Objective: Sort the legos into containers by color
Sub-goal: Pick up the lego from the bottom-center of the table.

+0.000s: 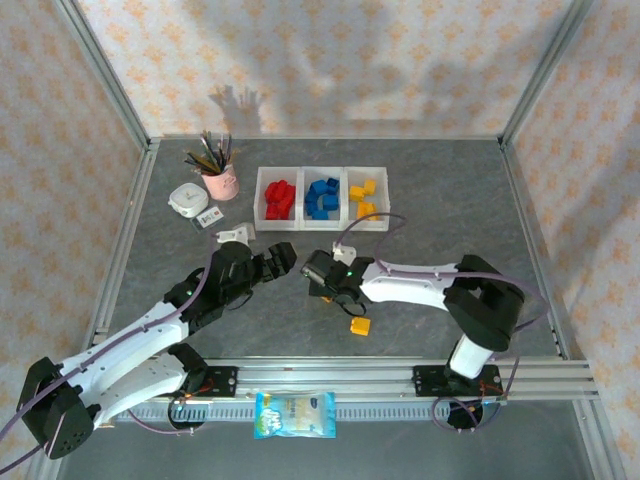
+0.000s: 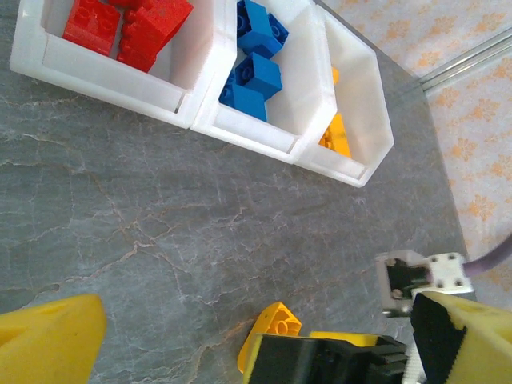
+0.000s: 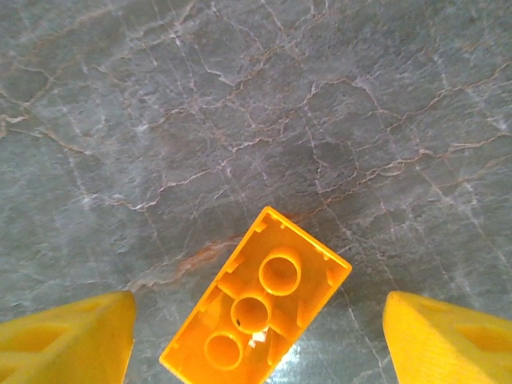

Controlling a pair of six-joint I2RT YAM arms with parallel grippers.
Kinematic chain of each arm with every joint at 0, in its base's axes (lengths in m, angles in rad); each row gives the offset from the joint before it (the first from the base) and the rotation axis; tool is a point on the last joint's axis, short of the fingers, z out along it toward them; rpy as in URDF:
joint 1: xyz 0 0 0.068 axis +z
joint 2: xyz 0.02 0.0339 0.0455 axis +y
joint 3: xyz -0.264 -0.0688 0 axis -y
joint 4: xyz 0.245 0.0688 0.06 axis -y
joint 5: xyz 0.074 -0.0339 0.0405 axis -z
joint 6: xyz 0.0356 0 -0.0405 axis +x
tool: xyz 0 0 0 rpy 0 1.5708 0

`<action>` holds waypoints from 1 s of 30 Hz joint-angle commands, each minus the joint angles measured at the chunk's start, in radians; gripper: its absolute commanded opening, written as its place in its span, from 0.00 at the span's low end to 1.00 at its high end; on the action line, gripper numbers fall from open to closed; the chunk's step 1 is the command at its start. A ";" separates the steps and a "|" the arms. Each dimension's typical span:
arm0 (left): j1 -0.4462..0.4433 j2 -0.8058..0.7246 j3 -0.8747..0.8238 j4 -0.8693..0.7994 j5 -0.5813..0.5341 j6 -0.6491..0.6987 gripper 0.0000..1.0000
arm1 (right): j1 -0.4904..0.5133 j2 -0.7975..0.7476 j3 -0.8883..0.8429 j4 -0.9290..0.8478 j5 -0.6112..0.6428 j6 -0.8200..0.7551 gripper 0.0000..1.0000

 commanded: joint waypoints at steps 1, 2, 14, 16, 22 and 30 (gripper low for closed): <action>0.009 -0.029 -0.015 -0.036 -0.038 -0.005 0.99 | 0.006 0.026 0.026 0.030 0.042 0.011 0.77; 0.009 -0.033 -0.017 -0.038 -0.039 -0.006 0.99 | 0.006 0.034 0.030 0.033 0.043 0.007 0.76; 0.022 -0.052 -0.028 -0.049 -0.043 -0.015 0.99 | 0.006 0.109 0.070 0.038 0.042 -0.053 0.56; 0.022 -0.052 -0.028 -0.045 -0.041 -0.014 0.99 | 0.006 0.108 0.065 0.037 0.047 -0.058 0.50; 0.026 -0.045 -0.025 -0.039 -0.034 -0.013 0.99 | 0.003 0.102 0.057 0.049 0.039 -0.083 0.40; 0.026 -0.043 -0.018 -0.029 -0.026 -0.008 0.99 | -0.027 0.028 0.040 0.044 0.060 -0.111 0.34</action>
